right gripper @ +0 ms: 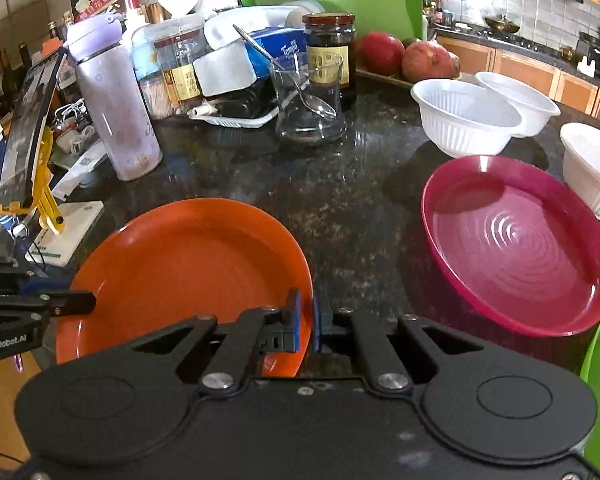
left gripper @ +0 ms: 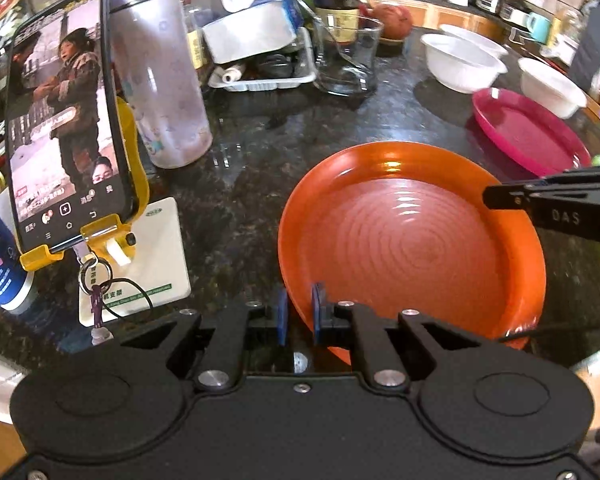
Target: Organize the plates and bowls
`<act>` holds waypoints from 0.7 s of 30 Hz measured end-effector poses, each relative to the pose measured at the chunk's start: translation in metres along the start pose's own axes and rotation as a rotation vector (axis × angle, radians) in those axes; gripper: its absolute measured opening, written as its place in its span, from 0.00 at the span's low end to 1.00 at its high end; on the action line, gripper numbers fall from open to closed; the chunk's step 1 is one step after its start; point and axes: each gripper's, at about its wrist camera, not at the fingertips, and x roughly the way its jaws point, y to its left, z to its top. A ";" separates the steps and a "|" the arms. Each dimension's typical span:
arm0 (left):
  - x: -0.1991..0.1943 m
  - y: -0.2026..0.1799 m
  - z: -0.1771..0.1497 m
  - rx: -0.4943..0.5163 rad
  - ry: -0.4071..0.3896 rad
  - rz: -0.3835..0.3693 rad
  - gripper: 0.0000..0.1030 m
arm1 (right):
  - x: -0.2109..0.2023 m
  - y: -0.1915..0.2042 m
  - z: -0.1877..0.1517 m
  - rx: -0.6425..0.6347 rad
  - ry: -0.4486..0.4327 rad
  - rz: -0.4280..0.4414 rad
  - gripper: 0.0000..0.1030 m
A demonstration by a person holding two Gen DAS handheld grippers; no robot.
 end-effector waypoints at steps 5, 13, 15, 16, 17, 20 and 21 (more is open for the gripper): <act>-0.003 0.001 -0.003 0.045 0.006 -0.043 0.21 | -0.005 0.002 -0.006 0.010 0.009 -0.008 0.11; -0.015 0.004 -0.005 0.083 -0.033 -0.044 0.25 | -0.028 -0.003 -0.006 0.078 -0.126 -0.028 0.13; -0.023 0.006 -0.003 0.089 -0.073 -0.033 0.26 | -0.036 -0.005 -0.005 0.092 -0.164 -0.039 0.13; -0.026 0.006 -0.001 0.091 -0.090 -0.031 0.26 | -0.040 -0.007 -0.006 0.101 -0.178 -0.043 0.14; -0.028 0.006 0.001 0.091 -0.103 -0.029 0.26 | -0.044 -0.009 -0.006 0.110 -0.187 -0.047 0.14; -0.030 0.002 0.010 0.086 -0.132 -0.026 0.28 | -0.054 -0.014 -0.011 0.131 -0.211 -0.066 0.15; -0.030 -0.001 0.013 0.080 -0.139 -0.031 0.37 | -0.057 -0.017 -0.013 0.138 -0.218 -0.074 0.15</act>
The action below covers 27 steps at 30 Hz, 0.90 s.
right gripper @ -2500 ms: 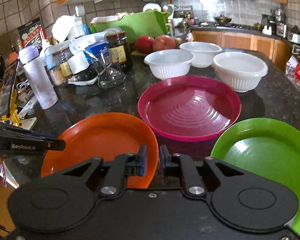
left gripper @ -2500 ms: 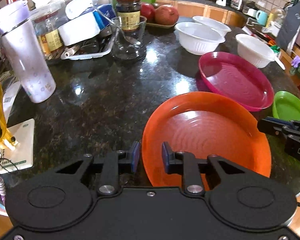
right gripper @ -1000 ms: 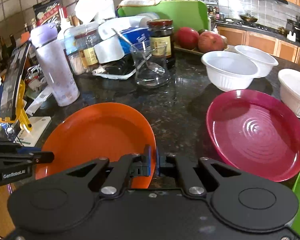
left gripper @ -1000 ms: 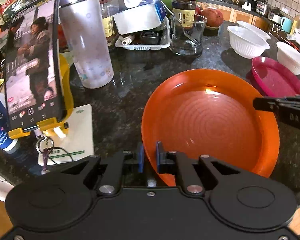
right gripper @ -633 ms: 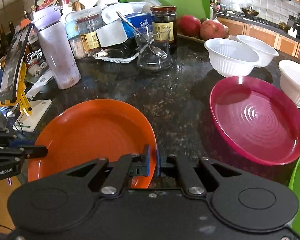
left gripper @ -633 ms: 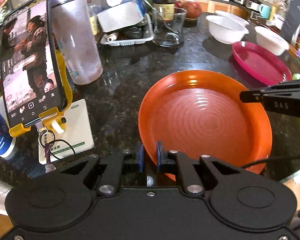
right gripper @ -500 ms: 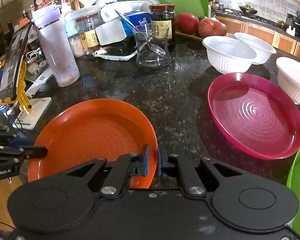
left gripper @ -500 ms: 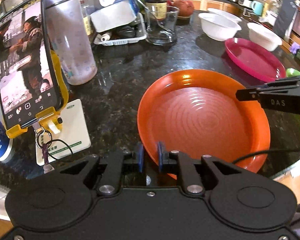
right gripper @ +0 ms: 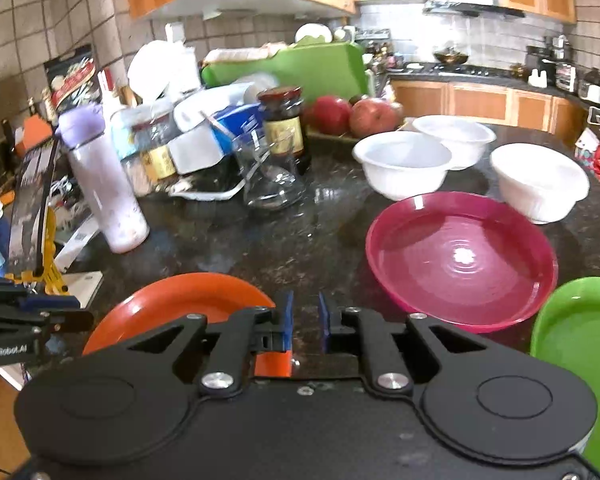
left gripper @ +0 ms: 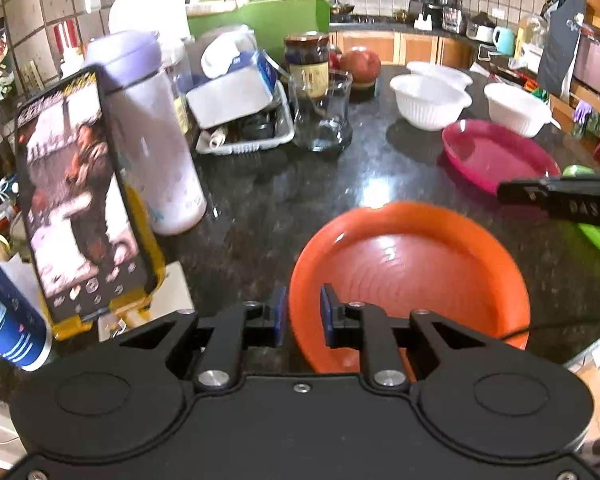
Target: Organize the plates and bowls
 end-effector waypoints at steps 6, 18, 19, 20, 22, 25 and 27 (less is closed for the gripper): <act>0.008 -0.028 0.012 -0.004 -0.012 -0.030 0.50 | -0.020 -0.027 -0.008 0.030 -0.038 -0.014 0.26; 0.019 -0.140 0.043 0.037 -0.024 -0.107 0.62 | -0.070 -0.145 -0.020 0.074 -0.089 -0.110 0.55; 0.022 -0.150 0.046 0.040 -0.022 -0.113 0.62 | -0.073 -0.155 -0.021 0.067 -0.093 -0.129 0.56; 0.025 -0.159 0.049 0.040 -0.020 -0.119 0.62 | -0.077 -0.164 -0.023 0.061 -0.099 -0.147 0.57; 0.033 -0.180 0.055 0.039 -0.013 -0.141 0.62 | -0.083 -0.184 -0.026 0.055 -0.107 -0.171 0.61; 0.044 -0.204 0.060 0.029 0.000 -0.168 0.62 | -0.090 -0.212 -0.031 0.062 -0.108 -0.193 0.62; 0.051 -0.218 0.063 0.016 0.002 -0.167 0.62 | -0.091 -0.229 -0.033 0.071 -0.104 -0.194 0.63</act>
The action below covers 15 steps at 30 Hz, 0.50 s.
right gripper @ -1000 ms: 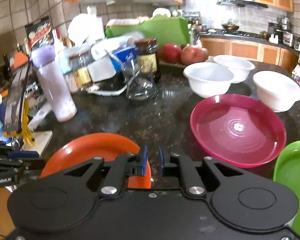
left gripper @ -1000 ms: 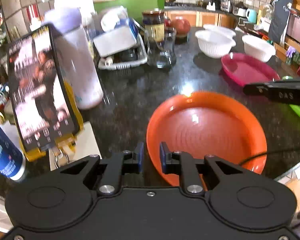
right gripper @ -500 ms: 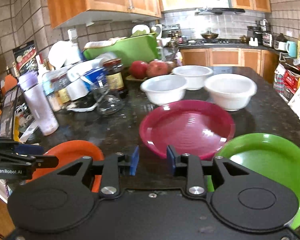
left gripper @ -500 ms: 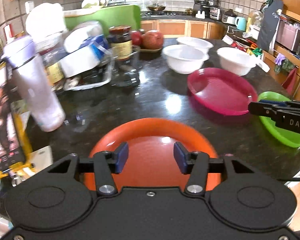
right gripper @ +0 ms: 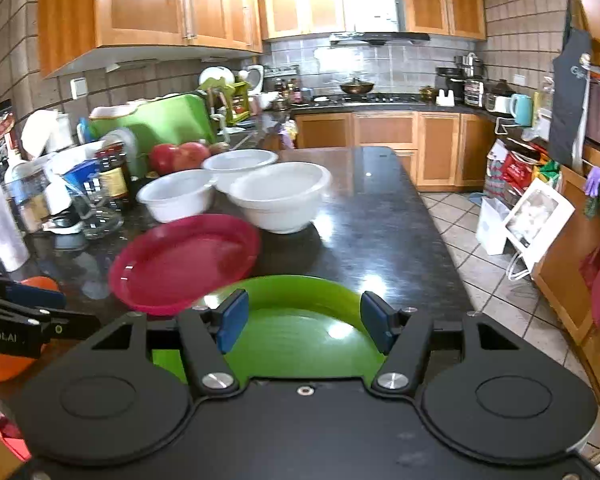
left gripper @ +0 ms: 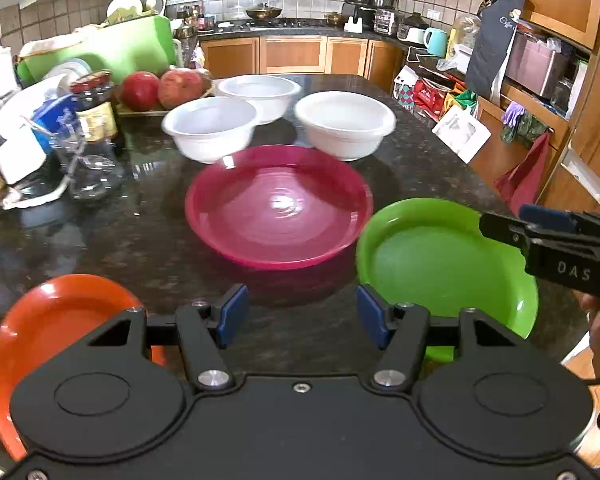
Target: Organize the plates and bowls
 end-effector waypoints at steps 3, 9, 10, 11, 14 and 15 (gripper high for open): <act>0.008 -0.015 0.000 -0.025 0.008 0.010 0.62 | 0.003 -0.019 -0.002 -0.005 0.018 0.009 0.63; 0.019 -0.040 -0.007 -0.076 0.038 0.026 0.62 | 0.011 -0.037 -0.006 -0.024 0.052 0.054 0.63; 0.021 -0.043 -0.008 -0.084 0.046 0.029 0.62 | 0.015 -0.037 -0.006 -0.023 0.059 0.065 0.63; 0.023 -0.046 -0.009 -0.092 0.051 0.034 0.62 | 0.018 -0.039 -0.006 -0.021 0.066 0.076 0.63; 0.025 -0.056 -0.010 -0.104 0.061 0.059 0.62 | 0.022 -0.044 -0.009 -0.013 0.084 0.111 0.63; 0.026 -0.058 -0.010 -0.108 0.063 0.072 0.62 | 0.024 -0.045 -0.009 -0.012 0.088 0.119 0.63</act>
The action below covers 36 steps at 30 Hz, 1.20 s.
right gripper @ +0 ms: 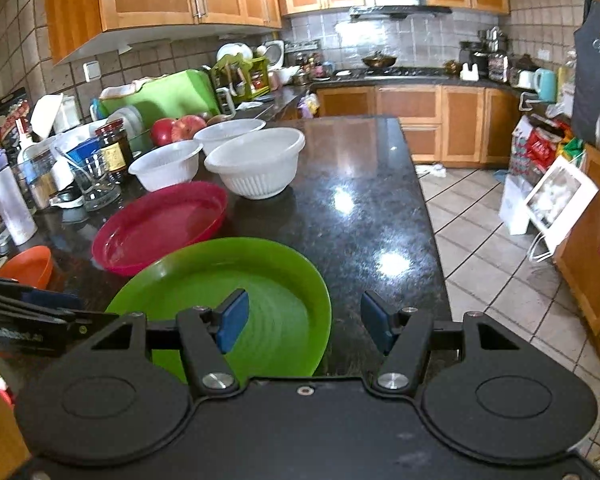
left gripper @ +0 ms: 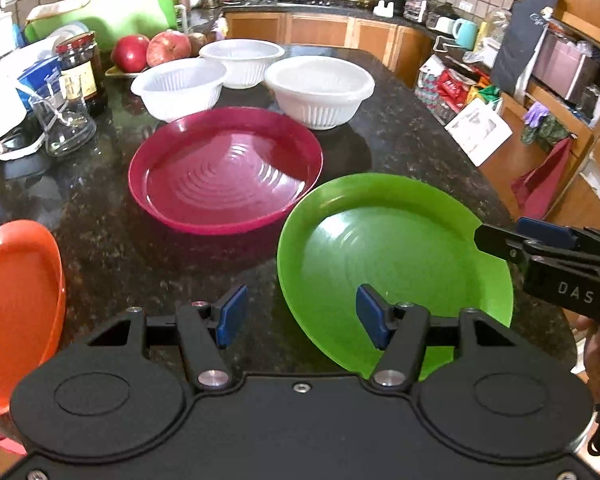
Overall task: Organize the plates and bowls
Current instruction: 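Move the left gripper to the green plate's rim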
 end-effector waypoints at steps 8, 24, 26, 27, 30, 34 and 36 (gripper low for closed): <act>0.001 -0.012 -0.007 -0.047 -0.041 0.068 0.70 | 0.006 -0.012 0.001 -0.013 0.023 0.018 0.63; -0.001 -0.020 -0.005 -0.065 -0.046 0.124 0.70 | 0.013 -0.029 0.010 0.064 0.014 0.142 0.64; 0.001 -0.020 -0.003 -0.074 -0.033 0.117 0.70 | 0.015 -0.032 0.009 0.063 0.022 0.158 0.62; 0.002 -0.020 -0.003 -0.077 -0.029 0.110 0.69 | 0.016 -0.032 0.009 0.064 0.024 0.157 0.62; 0.006 -0.021 -0.002 -0.086 -0.022 0.106 0.68 | 0.018 -0.033 0.006 0.049 0.028 0.157 0.62; 0.013 -0.021 0.000 -0.098 -0.009 0.113 0.68 | 0.026 -0.037 0.007 0.069 0.067 0.150 0.62; 0.015 -0.021 0.001 -0.113 -0.004 0.116 0.68 | 0.032 -0.040 0.009 0.103 0.084 0.150 0.62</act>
